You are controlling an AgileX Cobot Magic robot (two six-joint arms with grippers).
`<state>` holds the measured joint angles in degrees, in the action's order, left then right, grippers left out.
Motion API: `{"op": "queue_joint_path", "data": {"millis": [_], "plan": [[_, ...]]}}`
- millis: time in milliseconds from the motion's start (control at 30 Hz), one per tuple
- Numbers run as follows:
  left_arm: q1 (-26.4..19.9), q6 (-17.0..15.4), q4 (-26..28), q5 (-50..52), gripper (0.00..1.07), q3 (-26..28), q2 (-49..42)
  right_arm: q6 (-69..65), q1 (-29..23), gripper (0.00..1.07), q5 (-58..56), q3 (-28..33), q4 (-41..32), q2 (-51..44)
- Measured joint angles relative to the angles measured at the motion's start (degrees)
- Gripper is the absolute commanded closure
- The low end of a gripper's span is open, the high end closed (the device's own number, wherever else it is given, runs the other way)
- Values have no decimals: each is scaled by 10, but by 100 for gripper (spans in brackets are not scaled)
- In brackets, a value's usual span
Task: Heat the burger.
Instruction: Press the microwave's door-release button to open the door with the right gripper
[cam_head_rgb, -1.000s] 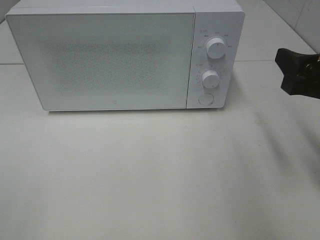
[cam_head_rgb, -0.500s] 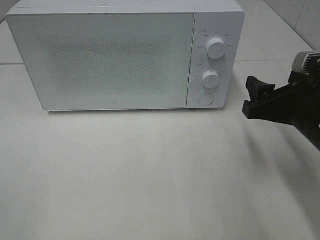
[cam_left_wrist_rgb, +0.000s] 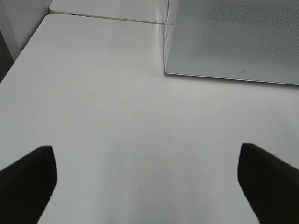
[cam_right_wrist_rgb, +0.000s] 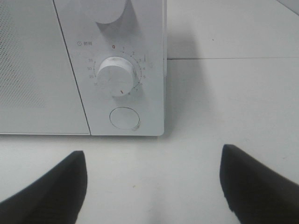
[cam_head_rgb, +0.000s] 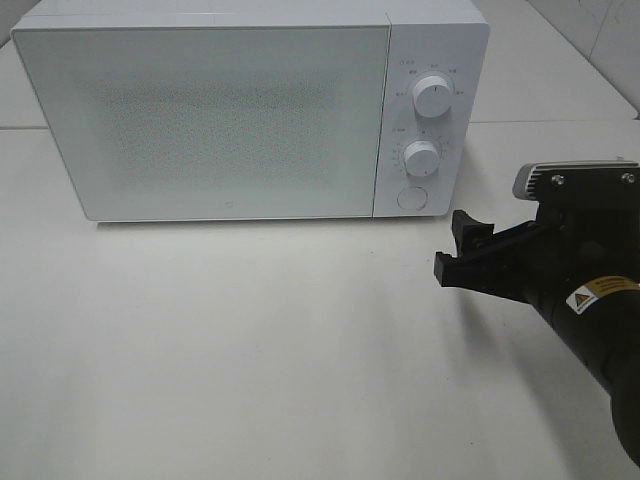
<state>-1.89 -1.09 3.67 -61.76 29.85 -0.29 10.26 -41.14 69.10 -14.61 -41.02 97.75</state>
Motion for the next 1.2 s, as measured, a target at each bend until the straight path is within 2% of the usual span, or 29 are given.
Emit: {"op": "queue_joint_path", "data": {"millis": [367, 500, 533, 567, 600, 633, 700, 733, 800, 900, 967, 1000, 1067, 1100, 1200], "plan": [[0, 0, 0, 0, 9, 0, 0, -7, -1, 33, 2, -9, -3, 13], [0, 0, 0, 0, 9, 0, 0, -53, -1, 39, 2, -9, -3, 13], [0, 0, 0, 0, 9, 0, 0, -92, -1, 44, 2, -9, -3, 13], [0, 0, 0, 0, 9, 0, 0, -92, -1, 44, 2, -9, -3, 13], [0, 0, 0, 0, 9, 0, 0, -130, -1, 50, 2, -9, -3, 13], [0, 0, 0, 0, 9, 0, 0, -130, -1, 50, 2, -9, -3, 13], [0, 0, 0, 0, 9, 0, 0, -198, -1, 61, 2, -9, -3, 13], [0, 0, 0, 0, 9, 0, 0, -198, -1, 61, 2, -9, -3, 13], [0, 0, 0, 0, 9, 0, 0, -282, -1, 74, 2, -9, -3, 13], [0, 0, 0, 0, 9, 0, 0, -352, -1, 78, 2, -9, -3, 13], [0, 0, 0, 0, 9, 0, 0, -453, -1, 93, 2, -9, -3, 13], [0, 0, 0, 0, 9, 0, 0, -453, -1, 93, 2, -9, -3, 13], [0, 0, 0, 0, 9, 0, 0, -544, -1, 101, 2, -9, -3, 13], [0, 0, 0, 0, 9, 0, 0, -544, -1, 101, 2, -9, -3, 13], [0, 0, 0, 0, 9, 0, 0, -659, -1, 107, 2, -9, -4, 13]]}}
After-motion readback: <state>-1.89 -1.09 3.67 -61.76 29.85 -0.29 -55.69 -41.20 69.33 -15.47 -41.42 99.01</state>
